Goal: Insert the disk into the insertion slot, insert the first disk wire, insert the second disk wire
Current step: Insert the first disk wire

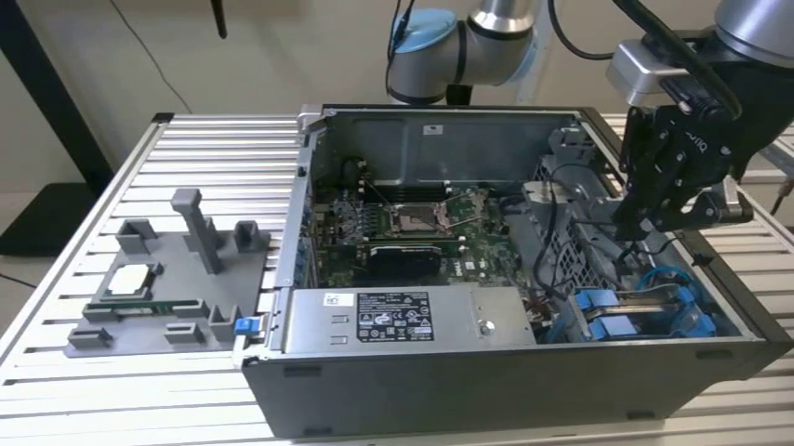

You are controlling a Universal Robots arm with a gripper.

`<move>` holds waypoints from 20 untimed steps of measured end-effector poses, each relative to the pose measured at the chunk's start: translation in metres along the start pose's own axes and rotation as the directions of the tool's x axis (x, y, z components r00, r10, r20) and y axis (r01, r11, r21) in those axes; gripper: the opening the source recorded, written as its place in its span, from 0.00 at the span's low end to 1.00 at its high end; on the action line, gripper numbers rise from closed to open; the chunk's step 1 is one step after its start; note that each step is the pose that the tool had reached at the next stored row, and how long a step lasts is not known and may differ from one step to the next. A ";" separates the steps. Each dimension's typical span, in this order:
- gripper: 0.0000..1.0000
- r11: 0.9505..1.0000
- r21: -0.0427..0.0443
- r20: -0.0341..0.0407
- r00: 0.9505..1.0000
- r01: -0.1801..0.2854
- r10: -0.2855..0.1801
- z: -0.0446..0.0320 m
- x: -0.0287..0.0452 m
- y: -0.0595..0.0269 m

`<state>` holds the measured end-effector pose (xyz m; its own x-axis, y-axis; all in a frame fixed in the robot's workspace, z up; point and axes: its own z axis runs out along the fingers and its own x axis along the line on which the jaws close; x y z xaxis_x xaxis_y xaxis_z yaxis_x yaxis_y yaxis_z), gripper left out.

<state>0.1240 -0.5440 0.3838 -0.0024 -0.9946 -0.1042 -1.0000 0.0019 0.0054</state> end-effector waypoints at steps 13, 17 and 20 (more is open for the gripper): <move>0.00 1.000 0.003 0.013 1.000 0.000 0.000 0.0033 0.0039 -0.0056; 0.00 1.000 0.000 0.013 1.000 0.000 0.000 0.0039 0.0119 -0.0133; 0.00 1.000 -0.001 0.013 1.000 0.000 0.000 0.0039 0.0189 -0.0162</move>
<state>0.1402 -0.5624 0.3779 -0.0028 -0.9931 -0.1175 -1.0000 0.0020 0.0068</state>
